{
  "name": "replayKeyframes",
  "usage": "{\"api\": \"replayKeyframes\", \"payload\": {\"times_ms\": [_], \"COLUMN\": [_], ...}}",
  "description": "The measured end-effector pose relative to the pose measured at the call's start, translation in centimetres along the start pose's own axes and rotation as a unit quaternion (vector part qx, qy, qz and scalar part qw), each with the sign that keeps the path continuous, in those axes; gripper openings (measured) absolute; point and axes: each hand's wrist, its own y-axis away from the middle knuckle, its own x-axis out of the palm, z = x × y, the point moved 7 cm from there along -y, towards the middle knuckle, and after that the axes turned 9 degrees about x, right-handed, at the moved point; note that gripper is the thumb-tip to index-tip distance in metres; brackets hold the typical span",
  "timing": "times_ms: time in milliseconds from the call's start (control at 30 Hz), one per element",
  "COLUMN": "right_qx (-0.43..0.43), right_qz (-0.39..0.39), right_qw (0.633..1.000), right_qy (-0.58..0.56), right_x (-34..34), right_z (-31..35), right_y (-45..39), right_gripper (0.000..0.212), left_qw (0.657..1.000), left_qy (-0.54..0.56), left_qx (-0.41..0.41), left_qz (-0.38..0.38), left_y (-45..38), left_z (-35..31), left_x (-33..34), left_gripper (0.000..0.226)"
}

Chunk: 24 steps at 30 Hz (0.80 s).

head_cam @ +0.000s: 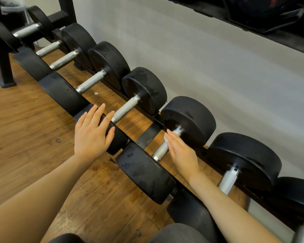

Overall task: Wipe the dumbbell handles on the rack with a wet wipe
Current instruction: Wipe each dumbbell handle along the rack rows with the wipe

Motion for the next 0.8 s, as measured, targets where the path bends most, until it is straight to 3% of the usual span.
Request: {"api": "replayKeyframes", "payload": {"times_ms": [133,267,400,800], "right_qx": [0.081,0.048,0.08,0.061], "right_qz": [-0.074,-0.09,-0.094,-0.097], "right_qw": [0.993,0.994,0.992,0.992], "right_qy": [-0.051,-0.033,-0.032,-0.048], "right_x": [-1.6,-1.8,-2.3,-2.1], "right_z": [-1.2,-1.2,-2.0,-1.7], "right_y": [-0.6,0.1,0.4,0.0], "right_gripper": [0.039,0.037,0.035,0.036], "left_qw": [1.0,1.0,1.0,1.0], "left_qy": [0.002,0.003,0.007,0.011], "left_qx": [0.004,0.004,0.004,0.006], "left_qz": [0.003,-0.004,-0.013,-0.015], "left_y": [0.0,0.0,0.0,0.0], "left_z": [0.1,0.1,0.0,-0.1], "left_x": [0.0,0.0,-0.1,-0.1], "left_gripper": [0.054,0.054,0.053,0.054]}}
